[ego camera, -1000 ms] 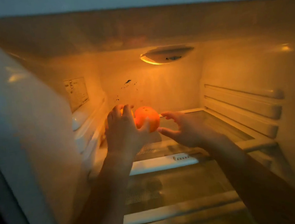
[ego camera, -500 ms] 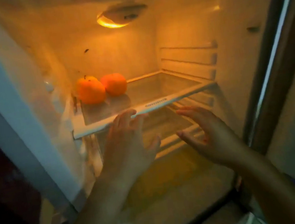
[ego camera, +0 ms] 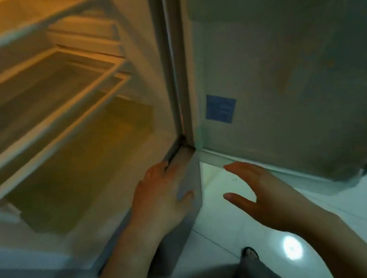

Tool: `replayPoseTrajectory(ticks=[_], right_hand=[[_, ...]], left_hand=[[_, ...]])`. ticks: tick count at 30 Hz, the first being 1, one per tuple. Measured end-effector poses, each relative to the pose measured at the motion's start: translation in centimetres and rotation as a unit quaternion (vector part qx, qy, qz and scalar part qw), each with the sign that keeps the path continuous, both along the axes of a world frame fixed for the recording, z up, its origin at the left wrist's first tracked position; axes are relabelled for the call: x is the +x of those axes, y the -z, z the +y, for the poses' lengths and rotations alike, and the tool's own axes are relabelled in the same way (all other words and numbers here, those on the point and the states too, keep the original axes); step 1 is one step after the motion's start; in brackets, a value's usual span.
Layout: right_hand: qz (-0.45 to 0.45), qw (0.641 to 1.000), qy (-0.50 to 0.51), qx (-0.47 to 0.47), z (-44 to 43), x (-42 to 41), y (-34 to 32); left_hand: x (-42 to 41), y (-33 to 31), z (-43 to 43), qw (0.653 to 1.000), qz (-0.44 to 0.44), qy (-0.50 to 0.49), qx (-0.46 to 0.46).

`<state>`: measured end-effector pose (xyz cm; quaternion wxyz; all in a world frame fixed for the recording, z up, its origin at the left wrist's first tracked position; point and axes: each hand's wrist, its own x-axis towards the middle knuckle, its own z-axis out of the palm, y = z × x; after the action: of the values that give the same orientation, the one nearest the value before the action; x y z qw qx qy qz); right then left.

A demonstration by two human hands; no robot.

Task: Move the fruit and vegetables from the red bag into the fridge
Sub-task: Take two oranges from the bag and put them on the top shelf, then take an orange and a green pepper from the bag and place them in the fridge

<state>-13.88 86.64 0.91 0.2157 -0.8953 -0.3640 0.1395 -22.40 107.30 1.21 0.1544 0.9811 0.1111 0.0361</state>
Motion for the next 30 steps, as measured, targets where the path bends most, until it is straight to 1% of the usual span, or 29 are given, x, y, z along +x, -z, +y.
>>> replayPoseTrajectory(ticks=[1,2,5,8,12,14,19,22,26,30], right_hand=[[0.008,1.0,0.011,-0.013,-1.1,0.0,0.5],[0.015,0.999,0.024,-0.02,-2.1,0.0,0.8],[0.032,0.998,0.06,-0.015,-5.5,0.4,1.8],[0.055,0.994,0.092,-0.023,-9.8,0.7,2.3],[0.086,0.986,0.13,-0.054,-18.1,1.2,2.9],[0.09,0.983,0.152,-0.059,-23.2,1.6,3.1],[0.086,0.971,0.214,-0.067,-37.5,2.7,3.1],[0.077,0.961,0.258,-0.064,-44.5,3.4,3.1],[0.099,0.956,0.268,-0.073,-50.6,4.6,2.9],[0.116,0.958,0.256,-0.058,-53.0,8.3,3.6]], left_hand=[[0.7,0.3,-1.1,0.999,0.041,0.024,-0.009],[1.3,0.6,-2.5,0.997,0.06,0.043,-0.012],[2.7,1.5,-6.2,0.995,0.076,0.047,-0.052],[3.9,2.2,-10.8,0.989,0.118,0.084,-0.01],[6.2,3.4,-18.5,0.974,0.188,0.114,-0.049],[7.6,4.1,-23.2,0.971,0.192,0.135,-0.042],[11.8,6.0,-37.2,0.953,0.211,0.207,-0.069],[14.2,6.9,-44.0,0.944,0.207,0.247,-0.065],[16.0,6.4,-49.4,0.938,0.212,0.253,-0.106],[18.1,5.7,-51.3,0.949,0.201,0.224,-0.097]])
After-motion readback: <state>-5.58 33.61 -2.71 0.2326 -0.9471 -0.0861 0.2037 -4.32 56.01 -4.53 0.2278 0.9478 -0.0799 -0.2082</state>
